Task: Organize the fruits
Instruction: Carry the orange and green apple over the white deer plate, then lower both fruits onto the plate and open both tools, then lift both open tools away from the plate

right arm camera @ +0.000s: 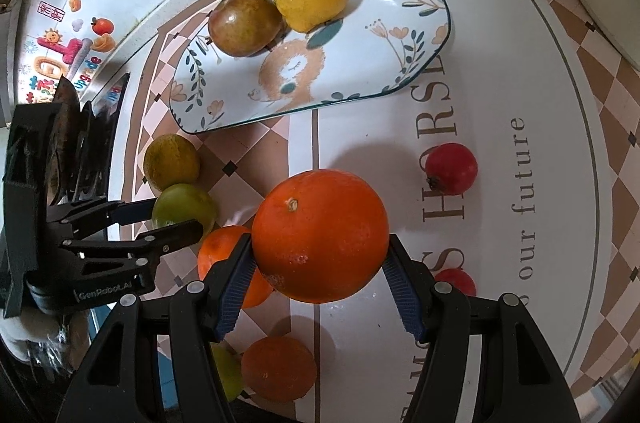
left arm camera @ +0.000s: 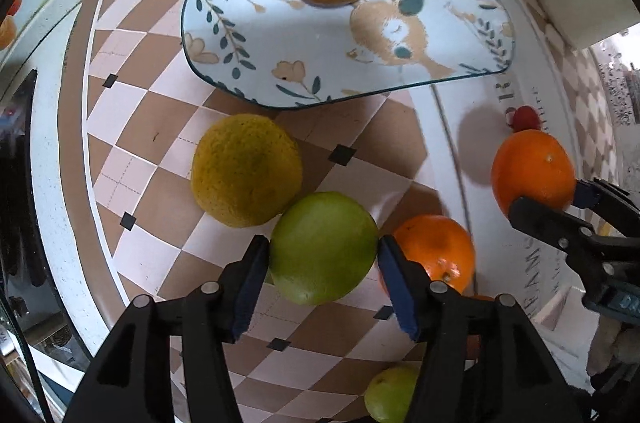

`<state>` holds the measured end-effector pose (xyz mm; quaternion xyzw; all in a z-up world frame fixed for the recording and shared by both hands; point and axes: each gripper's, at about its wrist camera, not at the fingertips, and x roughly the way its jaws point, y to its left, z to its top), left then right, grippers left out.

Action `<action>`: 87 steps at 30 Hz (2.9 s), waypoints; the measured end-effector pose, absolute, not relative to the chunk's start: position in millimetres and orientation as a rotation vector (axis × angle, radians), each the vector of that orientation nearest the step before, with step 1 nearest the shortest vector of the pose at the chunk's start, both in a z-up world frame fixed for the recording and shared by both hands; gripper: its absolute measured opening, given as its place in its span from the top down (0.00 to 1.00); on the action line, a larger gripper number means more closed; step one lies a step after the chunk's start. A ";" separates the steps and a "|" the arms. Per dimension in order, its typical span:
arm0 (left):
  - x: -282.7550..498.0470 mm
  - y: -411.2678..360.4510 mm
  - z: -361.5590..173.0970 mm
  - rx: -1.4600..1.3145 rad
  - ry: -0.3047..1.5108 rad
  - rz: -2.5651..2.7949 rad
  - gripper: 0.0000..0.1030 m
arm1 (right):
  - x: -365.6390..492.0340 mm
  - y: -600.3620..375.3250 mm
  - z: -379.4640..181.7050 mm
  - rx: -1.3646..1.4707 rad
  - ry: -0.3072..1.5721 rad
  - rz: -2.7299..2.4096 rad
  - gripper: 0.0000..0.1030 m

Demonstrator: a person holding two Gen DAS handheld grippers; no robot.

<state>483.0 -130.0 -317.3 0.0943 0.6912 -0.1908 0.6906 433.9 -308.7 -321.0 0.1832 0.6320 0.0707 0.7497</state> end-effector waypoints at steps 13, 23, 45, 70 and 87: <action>543.9 -127.1 -247.9 0.005 1.372 -0.332 0.48 | 483.8 -315.0 -298.8 0.509 1.286 0.145 0.36; 604.9 -115.3 -295.5 -0.126 1.519 -0.229 0.48 | 560.3 -275.7 -314.9 0.404 1.347 0.191 0.36; 600.3 -107.0 -292.4 -0.074 1.533 -0.112 0.15 | 568.4 -297.0 -301.8 0.350 1.395 0.098 0.12; 476.3 -111.7 -160.6 0.045 1.221 -0.179 0.14 | 435.7 -308.5 -162.6 0.175 1.171 -0.057 0.10; 398.5 -121.6 -96.1 0.094 1.082 -0.185 0.14 | 354.6 -311.0 -74.7 0.181 1.036 -0.069 0.10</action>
